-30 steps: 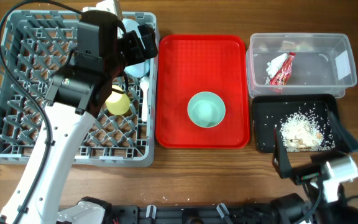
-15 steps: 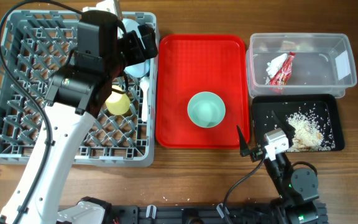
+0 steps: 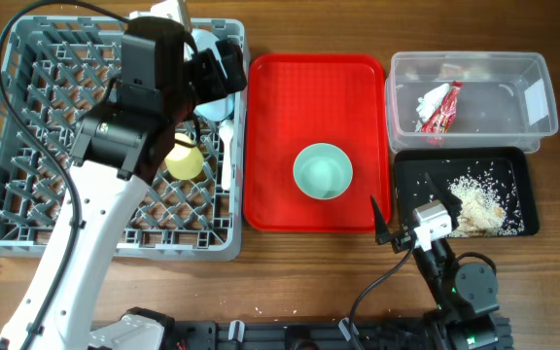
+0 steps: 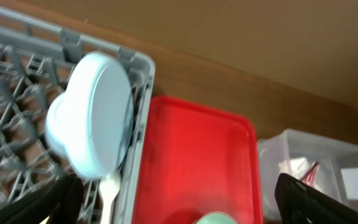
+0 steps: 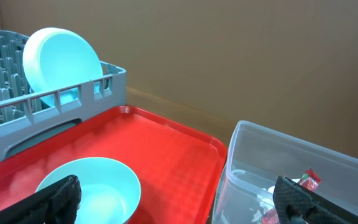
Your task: Sort waste into correct bins and load items into the dishwasher rack
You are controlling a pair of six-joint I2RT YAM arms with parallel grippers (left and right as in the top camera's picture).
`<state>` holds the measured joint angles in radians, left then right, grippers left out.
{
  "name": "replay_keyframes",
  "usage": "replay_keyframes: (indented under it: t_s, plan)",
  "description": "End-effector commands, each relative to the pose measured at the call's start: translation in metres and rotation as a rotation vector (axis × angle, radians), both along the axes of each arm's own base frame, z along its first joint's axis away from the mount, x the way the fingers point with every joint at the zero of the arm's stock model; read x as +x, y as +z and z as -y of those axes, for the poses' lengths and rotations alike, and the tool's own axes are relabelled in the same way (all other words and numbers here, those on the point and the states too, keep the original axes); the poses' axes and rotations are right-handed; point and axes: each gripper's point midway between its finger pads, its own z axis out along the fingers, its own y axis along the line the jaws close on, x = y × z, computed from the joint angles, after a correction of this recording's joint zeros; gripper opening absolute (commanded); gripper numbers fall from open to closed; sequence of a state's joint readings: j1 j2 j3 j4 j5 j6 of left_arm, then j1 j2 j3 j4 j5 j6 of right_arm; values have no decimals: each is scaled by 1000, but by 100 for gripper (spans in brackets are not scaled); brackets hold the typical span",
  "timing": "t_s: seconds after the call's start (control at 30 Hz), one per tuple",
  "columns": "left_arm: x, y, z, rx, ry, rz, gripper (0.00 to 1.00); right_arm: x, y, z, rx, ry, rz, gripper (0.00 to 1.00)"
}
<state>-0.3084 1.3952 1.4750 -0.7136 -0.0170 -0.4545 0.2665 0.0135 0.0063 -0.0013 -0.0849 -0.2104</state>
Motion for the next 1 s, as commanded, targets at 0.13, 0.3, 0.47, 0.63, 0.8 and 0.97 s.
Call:
replay_keyframes:
  t_s: [0.13,0.3,0.47,0.63,0.8,0.97]
  plan:
    - [-122,25,-81,-42,144,200,100,1,2,4,4,-19,11,100]
    - [-190,-46,-120,-58,282,287,100,1,2,4,4,-19,11,100]
    - [-189,-32,-116,-120,242,644,100,1,2,4,4,-20,10,100]
    - [-176,-8,-105,-162,156,934,100,1,2,4,4,-19,11,100]
    - [-163,-42,-110,-151,175,946,100,1,2,4,4,-19,11,100]
    - [-148,-113,-109,-134,186,701,100,1,2,4,4,-19,11,100]
